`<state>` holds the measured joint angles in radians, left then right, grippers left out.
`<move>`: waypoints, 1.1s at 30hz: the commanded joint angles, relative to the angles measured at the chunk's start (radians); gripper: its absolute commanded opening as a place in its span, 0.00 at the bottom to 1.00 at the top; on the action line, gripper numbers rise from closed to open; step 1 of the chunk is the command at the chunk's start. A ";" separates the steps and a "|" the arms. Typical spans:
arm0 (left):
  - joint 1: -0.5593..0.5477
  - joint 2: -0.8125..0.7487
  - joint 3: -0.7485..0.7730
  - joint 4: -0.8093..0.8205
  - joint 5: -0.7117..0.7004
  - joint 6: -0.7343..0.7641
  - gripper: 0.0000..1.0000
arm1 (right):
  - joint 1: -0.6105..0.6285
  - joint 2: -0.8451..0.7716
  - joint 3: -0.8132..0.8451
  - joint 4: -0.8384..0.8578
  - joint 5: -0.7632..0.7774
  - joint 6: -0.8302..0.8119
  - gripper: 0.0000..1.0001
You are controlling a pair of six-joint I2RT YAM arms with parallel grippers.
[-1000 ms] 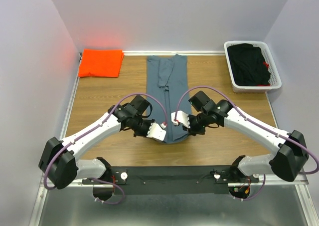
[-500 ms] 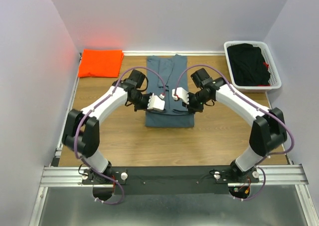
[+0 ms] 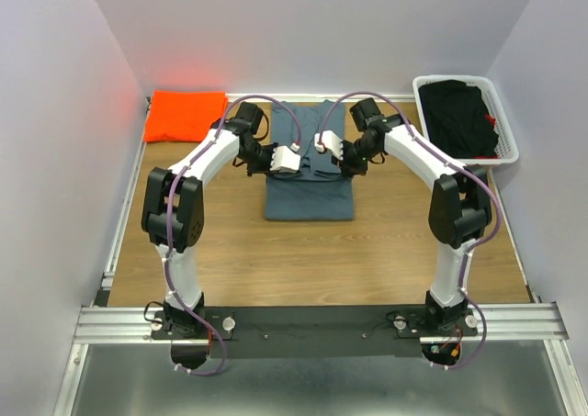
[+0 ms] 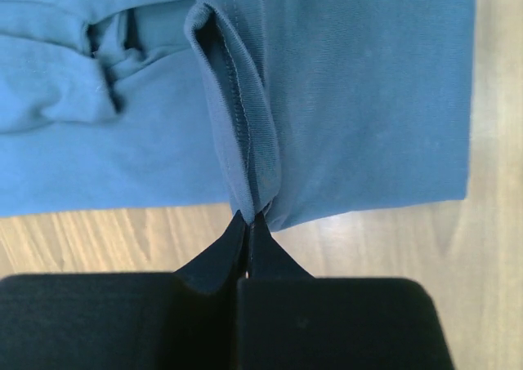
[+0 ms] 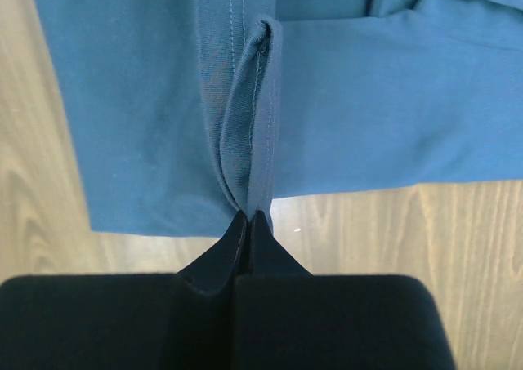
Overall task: Fold and stack the t-shirts
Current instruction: Fold the folded rectangular tshirt in 1/3 of the way
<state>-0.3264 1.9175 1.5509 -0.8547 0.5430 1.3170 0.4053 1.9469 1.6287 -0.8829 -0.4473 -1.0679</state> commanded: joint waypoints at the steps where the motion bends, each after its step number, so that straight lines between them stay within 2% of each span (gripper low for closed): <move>1: 0.021 0.057 0.083 -0.040 0.014 0.030 0.00 | -0.022 0.076 0.088 -0.016 -0.027 -0.033 0.00; 8: 0.038 0.161 0.224 -0.070 -0.005 0.042 0.00 | -0.046 0.168 0.187 -0.016 -0.019 -0.043 0.01; 20: 0.039 0.236 0.285 -0.021 -0.018 0.004 0.00 | -0.065 0.254 0.278 -0.014 -0.001 -0.049 0.01; 21: 0.041 0.245 0.290 -0.017 -0.024 0.001 0.00 | -0.063 0.268 0.298 -0.014 0.007 -0.043 0.03; 22: 0.041 0.248 0.294 -0.012 -0.028 -0.005 0.00 | -0.065 0.273 0.307 -0.016 0.013 -0.026 0.12; 23: 0.044 0.248 0.304 -0.007 -0.029 -0.018 0.10 | -0.066 0.280 0.338 -0.014 0.016 -0.017 0.17; 24: 0.047 0.250 0.311 0.000 -0.029 -0.025 0.16 | -0.066 0.285 0.355 -0.014 0.022 -0.006 0.25; 25: 0.052 0.249 0.331 0.002 -0.017 -0.035 0.24 | -0.071 0.290 0.370 -0.014 0.024 0.015 0.40; 26: 0.055 0.247 0.343 0.006 -0.006 -0.054 0.28 | -0.075 0.291 0.390 -0.013 0.024 0.028 0.45; 29: 0.082 0.227 0.380 0.008 0.020 -0.119 0.36 | -0.100 0.293 0.489 -0.014 0.012 0.101 0.56; 30: 0.101 0.203 0.382 0.028 0.038 -0.168 0.40 | -0.115 0.288 0.532 -0.014 0.003 0.144 0.58; 33: 0.135 0.137 0.371 0.065 0.087 -0.254 0.43 | -0.135 0.250 0.551 -0.016 -0.034 0.216 0.61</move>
<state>-0.2405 2.1540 1.9072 -0.8341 0.5488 1.1992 0.3058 2.2337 2.1231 -0.8978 -0.4404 -0.9752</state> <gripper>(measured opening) 0.416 0.596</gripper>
